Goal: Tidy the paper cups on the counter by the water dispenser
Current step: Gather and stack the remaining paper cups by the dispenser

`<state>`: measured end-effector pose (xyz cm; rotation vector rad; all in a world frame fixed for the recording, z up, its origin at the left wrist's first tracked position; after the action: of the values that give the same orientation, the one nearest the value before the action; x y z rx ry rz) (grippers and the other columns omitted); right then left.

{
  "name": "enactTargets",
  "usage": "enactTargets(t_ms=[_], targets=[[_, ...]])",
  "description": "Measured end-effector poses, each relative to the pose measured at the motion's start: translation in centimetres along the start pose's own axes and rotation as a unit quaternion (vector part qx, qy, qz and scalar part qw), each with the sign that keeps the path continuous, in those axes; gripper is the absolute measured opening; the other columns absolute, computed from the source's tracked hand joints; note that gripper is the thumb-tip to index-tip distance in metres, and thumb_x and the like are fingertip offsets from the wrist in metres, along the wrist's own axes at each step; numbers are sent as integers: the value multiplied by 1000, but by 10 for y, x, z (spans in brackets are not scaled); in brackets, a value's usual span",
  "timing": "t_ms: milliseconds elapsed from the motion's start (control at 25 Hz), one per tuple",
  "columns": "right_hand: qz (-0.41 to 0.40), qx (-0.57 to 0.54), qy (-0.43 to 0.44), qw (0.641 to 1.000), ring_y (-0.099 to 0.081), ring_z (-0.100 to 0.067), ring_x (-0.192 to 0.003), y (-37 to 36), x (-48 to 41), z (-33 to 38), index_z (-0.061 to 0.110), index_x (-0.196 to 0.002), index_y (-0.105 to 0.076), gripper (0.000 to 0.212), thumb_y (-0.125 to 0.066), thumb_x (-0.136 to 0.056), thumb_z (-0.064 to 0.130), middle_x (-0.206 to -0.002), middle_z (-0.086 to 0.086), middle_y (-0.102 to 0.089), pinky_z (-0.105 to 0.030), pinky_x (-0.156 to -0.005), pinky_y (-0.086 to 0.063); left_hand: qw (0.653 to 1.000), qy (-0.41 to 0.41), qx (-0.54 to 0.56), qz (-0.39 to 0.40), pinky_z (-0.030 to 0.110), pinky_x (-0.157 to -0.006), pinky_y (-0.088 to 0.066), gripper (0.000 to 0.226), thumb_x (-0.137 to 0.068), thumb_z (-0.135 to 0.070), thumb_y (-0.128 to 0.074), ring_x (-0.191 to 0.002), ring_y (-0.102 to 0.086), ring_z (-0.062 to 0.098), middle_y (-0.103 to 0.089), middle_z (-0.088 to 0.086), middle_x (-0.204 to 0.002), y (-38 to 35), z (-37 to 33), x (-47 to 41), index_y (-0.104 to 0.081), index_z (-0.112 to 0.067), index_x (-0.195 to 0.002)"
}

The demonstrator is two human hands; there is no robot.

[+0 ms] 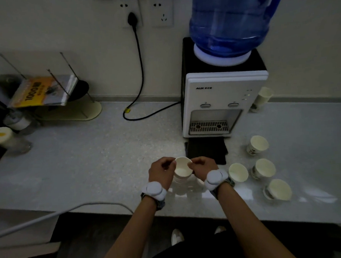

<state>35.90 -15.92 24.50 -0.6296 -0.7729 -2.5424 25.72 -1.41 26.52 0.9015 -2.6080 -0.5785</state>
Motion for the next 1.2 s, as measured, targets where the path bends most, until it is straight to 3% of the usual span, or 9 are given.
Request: enactTargets(t_ms=[120,280,360,520,640,840,1000,1080,1200], targets=[[-24,-18,0,1000,-71,-25,-91,21,-2,1,31,-76,-71,5,-75,-73,29,-89,-1,-74,-43,-87,-58,999,-19,14,22,-1,-64,-45,13,-88,-24,-67,-79,-65,1,-71,-9,-87,-12,-17,-5,-74,-21,-98],[-53,-36,-9,998,-72,-26,-91,51,-2,-3,35,-64,-67,14,-76,-73,30,-82,1,-72,-43,-86,-59,998,-38,27,53,5,-70,-48,15,-87,-26,-67,-83,-68,5,-74,-6,-92,-32,-35,-10,-74,-21,-99],[-62,-38,-10,997,-71,-26,-93,61,-2,-6,30,-74,-72,4,-75,-74,29,-91,-3,-75,-44,-88,-58,997,-40,25,65,5,-70,-47,14,-87,-26,-68,-83,-68,6,-75,-5,-92,-41,-40,-12,-74,-22,-98],[-80,-33,-29,996,-71,-27,-93,74,0,-15,23,-94,-74,19,-74,-76,29,-99,-6,-76,-43,-88,-57,995,-48,10,90,9,-72,-48,15,-87,-25,-67,-84,-68,8,-75,-3,-94,-58,-46,-16,-75,-21,-99],[-83,-36,-43,995,-71,-29,-93,79,-1,-23,20,-96,-74,21,-74,-77,28,-99,-9,-76,-43,-89,-57,993,-44,-6,110,17,-77,-50,16,-88,-24,-67,-87,-67,10,-75,-1,-96,-68,-45,-17,-75,-19,-100],[-76,-26,-66,995,-67,-21,-74,80,-4,-37,19,-97,-73,20,-74,-79,28,-98,-11,-75,-29,-73,-54,991,-30,-19,130,4,-67,-43,16,-88,-26,-67,-84,-65,7,-75,-1,-97,-80,-36,-16,-74,-20,-101],[-77,-23,-66,995,-70,-30,-93,74,-5,-48,20,-87,-72,10,-75,-78,24,-99,-14,-75,-38,-89,-57,988,-10,-33,150,8,-70,-46,18,-87,-24,-68,-86,-67,9,-75,1,-99,-86,-25,-15,-74,-19,-104],[-74,-19,-62,995,-69,-32,-95,72,-8,-55,14,-92,-73,15,-75,-78,20,-100,-16,-74,-38,-90,-56,986,-3,-42,162,15,-76,-49,20,-87,-22,-67,-90,-68,10,-75,2,-102,-90,-19,-14,-73,-18,-106],[-60,-4,-63,996,-69,-33,-95,68,-11,-62,8,-96,-74,20,-75,-78,18,-100,-17,-74,-38,-89,-56,983,0,-59,174,15,-75,-48,21,-89,-19,-65,-87,-64,8,-74,2,-105,-94,-11,-12,-72,-18,-108]])
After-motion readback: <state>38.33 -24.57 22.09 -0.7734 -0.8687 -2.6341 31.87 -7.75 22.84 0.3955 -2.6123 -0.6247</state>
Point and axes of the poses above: each hand's wrist, its own x-axis away from the middle knuckle, its own y-axis out of the back of the hand, z = x × y, the point moved 5 cm from there along -x, towards the middle knuckle
